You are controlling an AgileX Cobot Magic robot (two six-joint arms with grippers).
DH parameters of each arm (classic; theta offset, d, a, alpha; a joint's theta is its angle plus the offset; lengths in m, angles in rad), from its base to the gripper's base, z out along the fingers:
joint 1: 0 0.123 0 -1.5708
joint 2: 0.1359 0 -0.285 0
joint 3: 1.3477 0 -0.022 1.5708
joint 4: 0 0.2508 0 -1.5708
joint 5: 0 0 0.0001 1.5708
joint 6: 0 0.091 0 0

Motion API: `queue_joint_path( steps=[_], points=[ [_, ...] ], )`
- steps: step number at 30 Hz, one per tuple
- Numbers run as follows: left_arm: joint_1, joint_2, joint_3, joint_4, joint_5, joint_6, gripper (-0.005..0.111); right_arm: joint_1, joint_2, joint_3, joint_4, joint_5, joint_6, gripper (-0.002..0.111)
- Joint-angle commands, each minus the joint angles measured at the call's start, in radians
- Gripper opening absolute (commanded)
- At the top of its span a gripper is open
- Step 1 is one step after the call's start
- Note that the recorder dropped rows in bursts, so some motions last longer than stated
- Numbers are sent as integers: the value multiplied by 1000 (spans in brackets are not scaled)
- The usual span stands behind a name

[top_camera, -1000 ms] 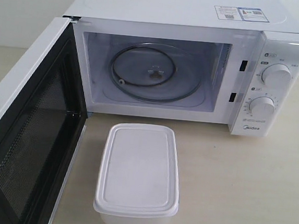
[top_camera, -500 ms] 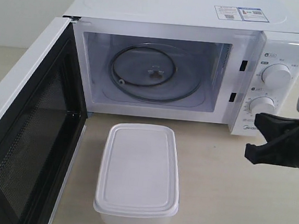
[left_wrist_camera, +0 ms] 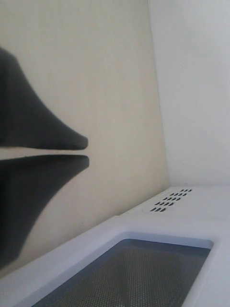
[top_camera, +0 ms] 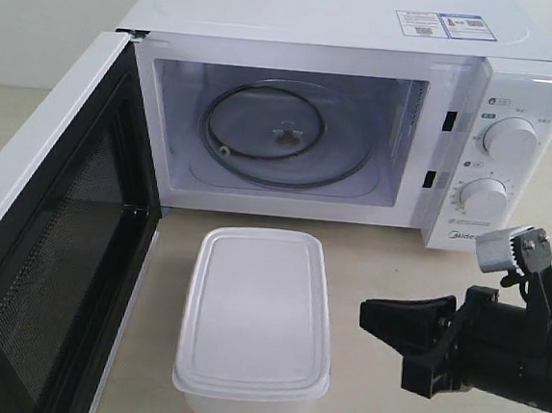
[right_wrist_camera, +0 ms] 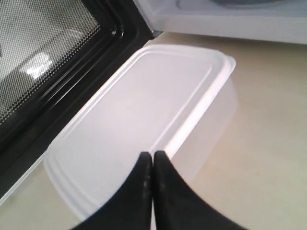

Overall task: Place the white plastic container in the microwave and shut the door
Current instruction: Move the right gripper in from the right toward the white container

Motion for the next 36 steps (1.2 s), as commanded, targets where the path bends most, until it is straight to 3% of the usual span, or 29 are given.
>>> queue_joint_path(
  steps=[1,7,12,13,21,25,28,36],
  points=[
    [5,-2,4,1,-1,3,4,3,1,-16,-87,33,58,0],
    [5,-2,4,1,-1,3,4,-1,67,-141,-196,14,253,0],
    [5,-2,4,1,-1,3,4,-19,179,-240,-323,-105,369,0],
    [5,-2,4,1,-1,3,4,-35,205,-256,-374,-174,387,0],
    [5,-2,4,1,-1,3,4,-246,280,-291,-534,-174,511,0],
    [5,-2,4,1,-1,3,4,-318,280,-291,-593,-174,712,0],
    [5,-2,4,1,-1,3,4,-299,280,-291,-592,-114,841,0],
    [5,-2,4,1,-1,3,4,-155,280,-291,-509,68,877,0]
  ],
)
